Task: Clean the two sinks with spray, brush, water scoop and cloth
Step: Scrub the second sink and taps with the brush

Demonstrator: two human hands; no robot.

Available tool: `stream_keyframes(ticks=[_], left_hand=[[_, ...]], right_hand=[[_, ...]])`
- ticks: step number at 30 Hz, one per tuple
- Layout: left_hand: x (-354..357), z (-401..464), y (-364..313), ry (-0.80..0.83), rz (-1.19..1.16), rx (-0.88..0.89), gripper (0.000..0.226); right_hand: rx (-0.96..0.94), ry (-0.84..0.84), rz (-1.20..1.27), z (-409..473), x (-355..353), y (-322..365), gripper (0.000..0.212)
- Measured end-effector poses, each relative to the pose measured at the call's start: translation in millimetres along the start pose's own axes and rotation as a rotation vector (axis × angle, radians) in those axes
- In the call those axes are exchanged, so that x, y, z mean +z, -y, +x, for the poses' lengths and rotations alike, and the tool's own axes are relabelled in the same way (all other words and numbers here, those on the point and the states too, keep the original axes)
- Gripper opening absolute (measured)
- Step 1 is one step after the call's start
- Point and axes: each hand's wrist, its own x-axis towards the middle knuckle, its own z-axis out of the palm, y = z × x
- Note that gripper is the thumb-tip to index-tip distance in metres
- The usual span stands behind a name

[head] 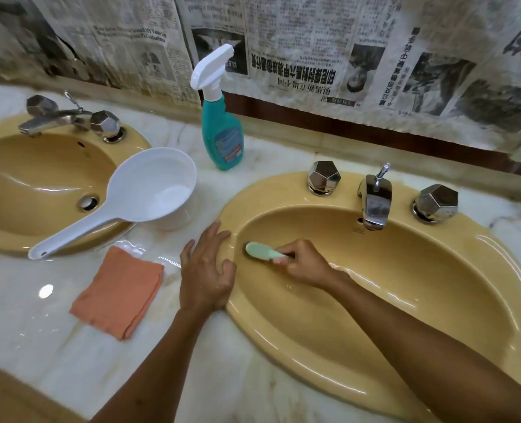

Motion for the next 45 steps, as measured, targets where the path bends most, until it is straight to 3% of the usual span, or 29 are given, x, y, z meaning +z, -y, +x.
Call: stream_keyframes(ticks=[2, 3, 7, 9, 12, 14, 16, 18, 21, 24, 27, 29, 31, 33, 38, 42, 45], left_hand=[[0, -1, 0, 0.000, -0.005, -0.006, 0.059], [-1, -1, -1, 0.004, -0.005, -0.007, 0.059], [-1, 0, 0, 0.015, 0.004, -0.010, 0.058], [-1, 0, -1, 0.013, 0.007, -0.005, 0.058], [-1, 1, 0, 0.001, -0.003, -0.002, 0.059], [-1, 1, 0, 0.000, -0.006, -0.006, 0.061], [-1, 1, -2, 0.004, -0.008, -0.010, 0.061], [-1, 0, -2, 0.008, -0.008, -0.010, 0.061], [-3, 1, -1, 0.011, -0.009, -0.010, 0.061], [-3, 0, -2, 0.017, -0.003, -0.009, 0.061], [-3, 0, -2, 0.018, 0.003, -0.005, 0.061], [-3, 1, -1, 0.018, 0.004, -0.007, 0.061], [-3, 1, -1, 0.018, 0.005, -0.006, 0.062], [-2, 1, -1, 0.020, 0.010, -0.005, 0.062], [-2, 1, -2, 0.020, 0.017, -0.002, 0.061], [-3, 1, -4, 0.004, 0.013, 0.006, 0.062], [-4, 2, -5, 0.013, 0.017, 0.003, 0.062]], right_hand=[[0.066, 0.212, 0.038, -6, 4, -11, 0.014], [0.053, 0.184, 0.042, -5, 4, -15, 0.015], [0.074, -0.428, -0.002, 12, -1, -4, 0.011], [0.050, -0.434, 0.103, 8, 12, 4, 0.009], [-0.088, -0.169, 0.161, -13, 43, 14, 0.014], [-0.104, -0.305, 0.162, -8, 39, 14, 0.019], [-0.013, -0.542, 0.226, 4, 21, 12, 0.020], [0.090, -0.667, 0.334, 9, 6, 0, 0.016], [0.109, -0.545, 0.290, 0, 12, -9, 0.017], [-0.021, -0.375, -0.051, -3, 15, -1, 0.022], [-0.132, -0.536, -0.417, 4, -14, -3, 0.027], [-0.053, -0.458, -0.597, -1, -35, -18, 0.031], [0.157, -0.212, -0.735, -10, -43, -30, 0.032], [0.264, -0.070, -0.762, -15, -47, -27, 0.032], [0.049, -0.325, -0.743, -5, -51, 6, 0.040], [0.228, -0.055, -0.770, -15, -46, -16, 0.032], [0.191, -0.142, -0.760, -15, -52, -13, 0.033]])
